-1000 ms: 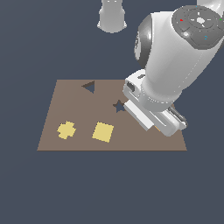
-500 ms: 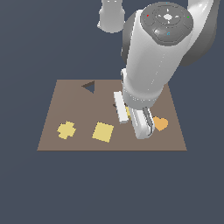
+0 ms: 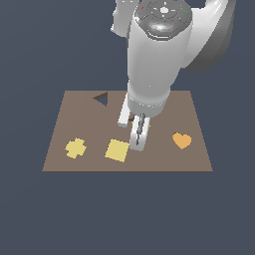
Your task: Insert a designated object into the corresponding slot on a board.
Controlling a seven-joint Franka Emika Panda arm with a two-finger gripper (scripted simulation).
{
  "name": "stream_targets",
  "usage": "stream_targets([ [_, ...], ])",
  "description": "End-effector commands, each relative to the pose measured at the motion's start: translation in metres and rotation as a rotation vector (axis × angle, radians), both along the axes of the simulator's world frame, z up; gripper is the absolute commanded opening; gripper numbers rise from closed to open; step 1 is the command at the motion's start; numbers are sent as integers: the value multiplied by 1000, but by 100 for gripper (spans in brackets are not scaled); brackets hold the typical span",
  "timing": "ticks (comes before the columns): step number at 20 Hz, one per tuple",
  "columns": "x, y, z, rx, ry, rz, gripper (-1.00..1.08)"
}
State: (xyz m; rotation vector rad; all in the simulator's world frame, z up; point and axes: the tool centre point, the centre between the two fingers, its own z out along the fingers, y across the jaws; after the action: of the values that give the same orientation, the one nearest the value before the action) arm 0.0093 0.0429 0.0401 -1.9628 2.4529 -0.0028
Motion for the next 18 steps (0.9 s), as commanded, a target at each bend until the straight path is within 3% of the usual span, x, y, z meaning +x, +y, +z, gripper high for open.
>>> stream_targets([
  [1,-5,-4,0,0,0,-76,-100],
  [10,-17,-12,1,1,0,-244,-100],
  [18,-20,-13,0,1,1,-276,-100],
])
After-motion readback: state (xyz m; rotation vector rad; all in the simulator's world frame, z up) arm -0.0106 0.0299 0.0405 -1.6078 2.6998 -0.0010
